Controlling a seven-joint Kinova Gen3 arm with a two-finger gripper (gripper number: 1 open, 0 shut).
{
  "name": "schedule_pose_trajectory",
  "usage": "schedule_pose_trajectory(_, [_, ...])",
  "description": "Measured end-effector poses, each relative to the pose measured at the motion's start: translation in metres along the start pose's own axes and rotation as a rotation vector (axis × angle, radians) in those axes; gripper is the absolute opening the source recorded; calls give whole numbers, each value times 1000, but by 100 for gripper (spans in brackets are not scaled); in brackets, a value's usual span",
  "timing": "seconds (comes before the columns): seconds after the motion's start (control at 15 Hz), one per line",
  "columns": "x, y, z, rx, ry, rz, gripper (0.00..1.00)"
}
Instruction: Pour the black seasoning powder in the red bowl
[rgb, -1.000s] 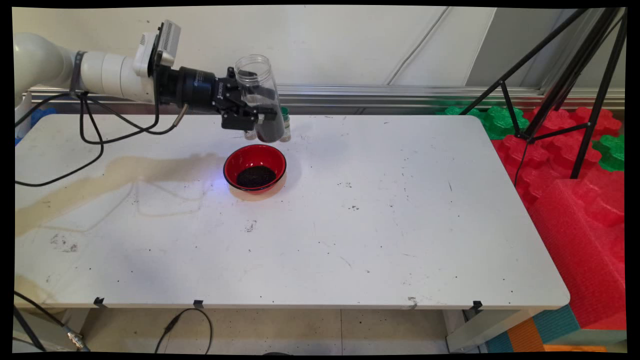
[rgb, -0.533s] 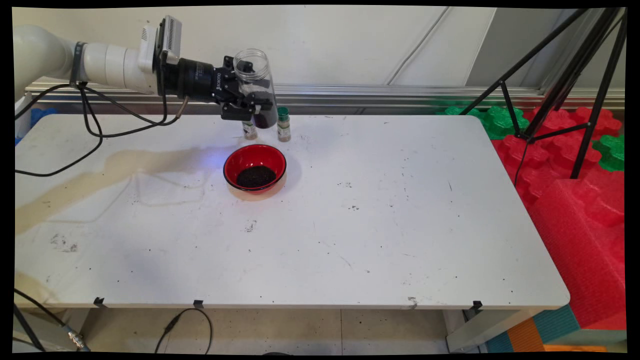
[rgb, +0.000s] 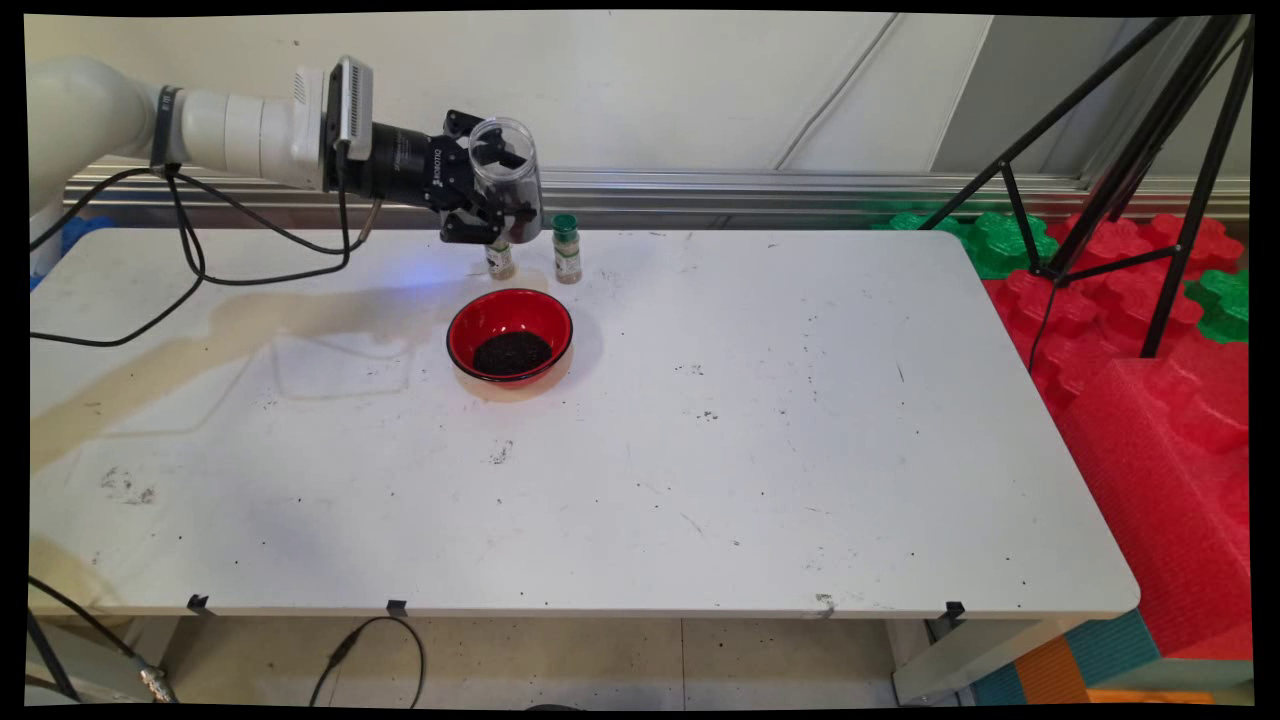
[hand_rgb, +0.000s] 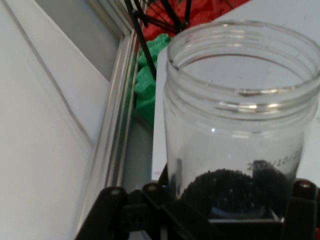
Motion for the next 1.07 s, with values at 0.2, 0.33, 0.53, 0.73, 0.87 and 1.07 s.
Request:
schedule_pose_trajectory(0.2, [-7,-1,4,15,-17,95,0])
schedule_pose_trajectory(0.33, [-10,-2,6,25,-26,167,0])
schedule_pose_trajectory(0.53, [-14,-2,8,37,-35,250,0])
schedule_pose_trajectory(0.73, [-18,-2,9,46,-51,353,0])
schedule_pose_trajectory(0.87, [-21,-1,9,49,-61,414,0])
schedule_pose_trajectory(1.07, [-24,0,11,52,-73,490,0])
